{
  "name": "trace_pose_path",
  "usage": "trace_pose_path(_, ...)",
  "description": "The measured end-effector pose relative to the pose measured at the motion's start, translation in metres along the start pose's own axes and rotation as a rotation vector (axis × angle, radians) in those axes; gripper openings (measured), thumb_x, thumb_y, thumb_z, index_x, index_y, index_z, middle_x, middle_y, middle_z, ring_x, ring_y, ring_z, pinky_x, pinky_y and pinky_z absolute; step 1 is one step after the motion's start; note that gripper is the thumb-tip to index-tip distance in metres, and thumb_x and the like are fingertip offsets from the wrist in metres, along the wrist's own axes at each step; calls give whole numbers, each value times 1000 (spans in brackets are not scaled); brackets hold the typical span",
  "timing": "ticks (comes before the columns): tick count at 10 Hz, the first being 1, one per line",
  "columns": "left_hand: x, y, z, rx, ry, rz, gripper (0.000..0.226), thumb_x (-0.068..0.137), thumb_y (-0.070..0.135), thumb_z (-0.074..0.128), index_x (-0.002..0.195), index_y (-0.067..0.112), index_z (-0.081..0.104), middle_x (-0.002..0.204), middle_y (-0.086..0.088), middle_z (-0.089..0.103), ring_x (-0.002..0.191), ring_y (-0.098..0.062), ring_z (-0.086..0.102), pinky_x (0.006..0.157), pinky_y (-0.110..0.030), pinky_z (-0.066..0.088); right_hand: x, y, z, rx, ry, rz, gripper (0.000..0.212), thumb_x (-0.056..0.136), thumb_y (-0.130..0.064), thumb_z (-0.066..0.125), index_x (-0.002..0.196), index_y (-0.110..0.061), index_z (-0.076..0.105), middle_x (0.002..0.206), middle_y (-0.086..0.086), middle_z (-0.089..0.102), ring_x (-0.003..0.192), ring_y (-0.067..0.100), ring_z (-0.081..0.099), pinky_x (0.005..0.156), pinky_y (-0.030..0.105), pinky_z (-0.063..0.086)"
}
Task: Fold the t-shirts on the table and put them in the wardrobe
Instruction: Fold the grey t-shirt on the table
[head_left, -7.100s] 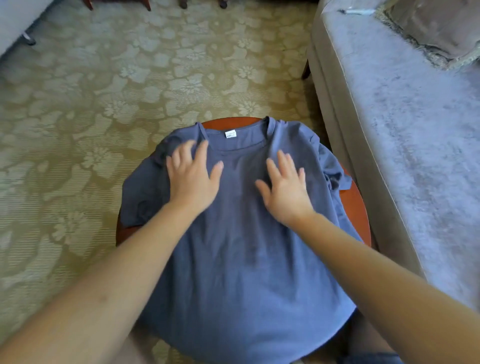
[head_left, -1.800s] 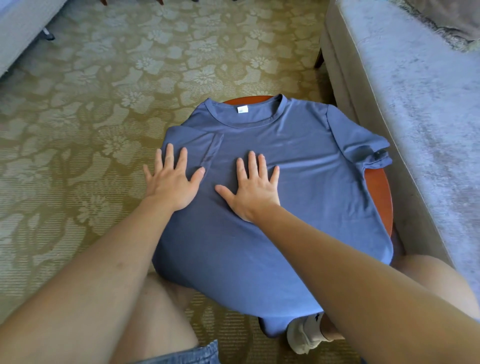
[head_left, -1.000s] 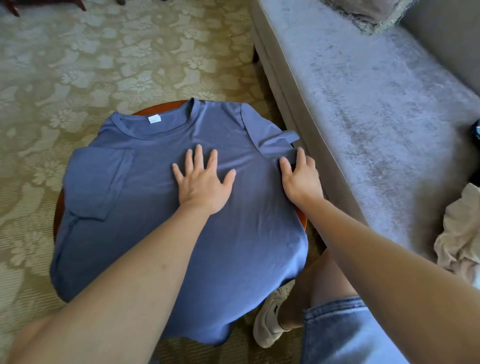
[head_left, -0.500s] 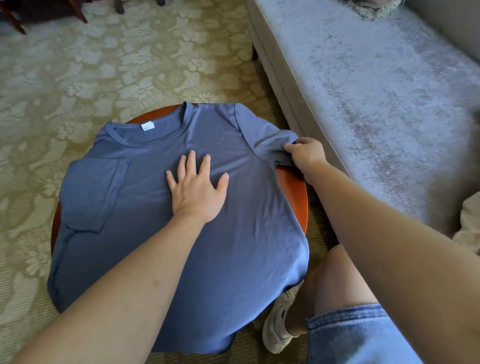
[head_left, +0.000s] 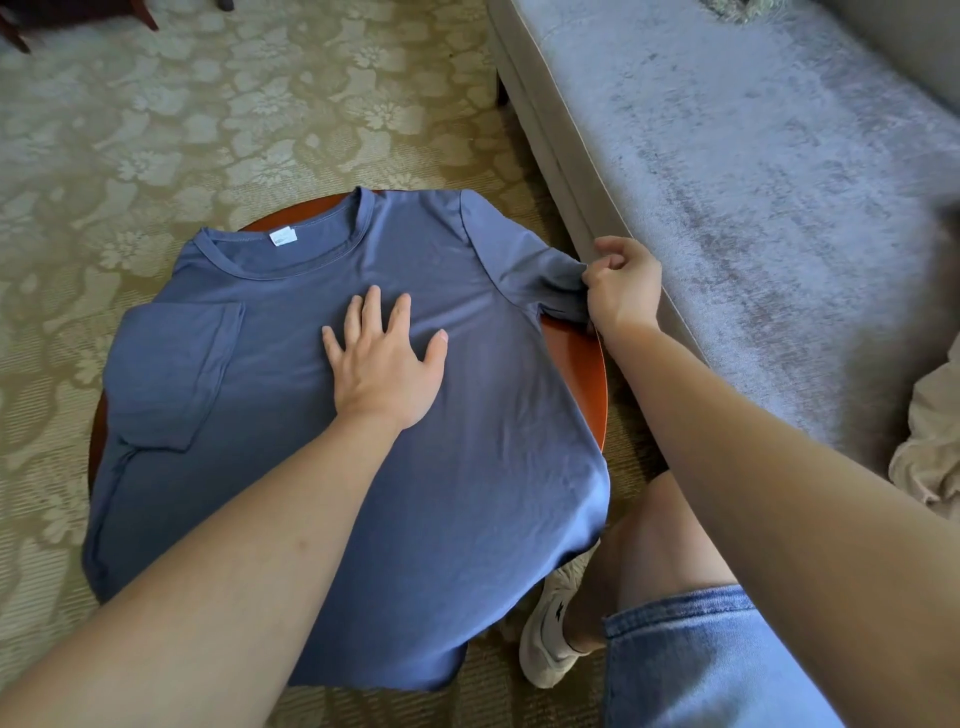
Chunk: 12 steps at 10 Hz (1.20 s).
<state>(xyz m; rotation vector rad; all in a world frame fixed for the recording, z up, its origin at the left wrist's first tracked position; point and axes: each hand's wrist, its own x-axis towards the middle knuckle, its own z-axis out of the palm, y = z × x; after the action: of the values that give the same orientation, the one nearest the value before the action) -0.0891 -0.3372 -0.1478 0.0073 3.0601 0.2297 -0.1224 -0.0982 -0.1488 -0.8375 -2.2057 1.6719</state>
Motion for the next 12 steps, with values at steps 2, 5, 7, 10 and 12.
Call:
trace_pose_path(2, -1, 0, 0, 2, 1, 4, 67, 97, 59, 28, 154, 27, 20, 164, -3, 4, 151, -22, -1, 119, -53, 0, 4, -3, 1, -23, -64, 67, 40, 88, -8, 47, 126, -12, 59, 101, 2, 65, 96, 19, 61, 87, 31, 50)
trace_pose_path(5, 0, 0, 0, 3, 8, 1, 67, 96, 59, 28, 154, 27, 20, 164, -3, 5, 151, -21, -1, 119, -53, 0, 4, -4, 4, -129, -496, 110, 79, 91, -68, 30, 156, -26, 15, 162, -4, 18, 148, 13, 17, 122, 39, 12)
trace_pose_path(7, 0, 0, 0, 8, 0, -2, 67, 96, 60, 27, 154, 27, 19, 164, -3, 4, 151, -21, -2, 120, -53, 1, 8, -14, 10, 0, -403, 83, 59, 99, -30, 52, 153, -20, 30, 149, 1, 41, 140, 18, 37, 117, 34, 29)
trace_pose_path(10, -1, 0, -1, -20, 6, -2, 67, 96, 59, 28, 154, 27, 21, 164, -3, 6, 150, -21, -1, 120, -53, 1, -8, -32, 12, -465, -242, -337, 71, 91, -7, 48, 155, -18, 20, 156, 10, 29, 124, 33, 49, 89, 31, 43)
trace_pose_path(12, 0, -1, -1, -55, 12, -7, 67, 96, 58, 30, 154, 25, 20, 164, -2, 7, 150, -21, -1, 120, -53, 1, -25, -62, 29, -929, -343, -575, 80, 82, -1, 51, 153, -13, 16, 153, 15, 27, 98, 43, 58, 66, 36, 37)
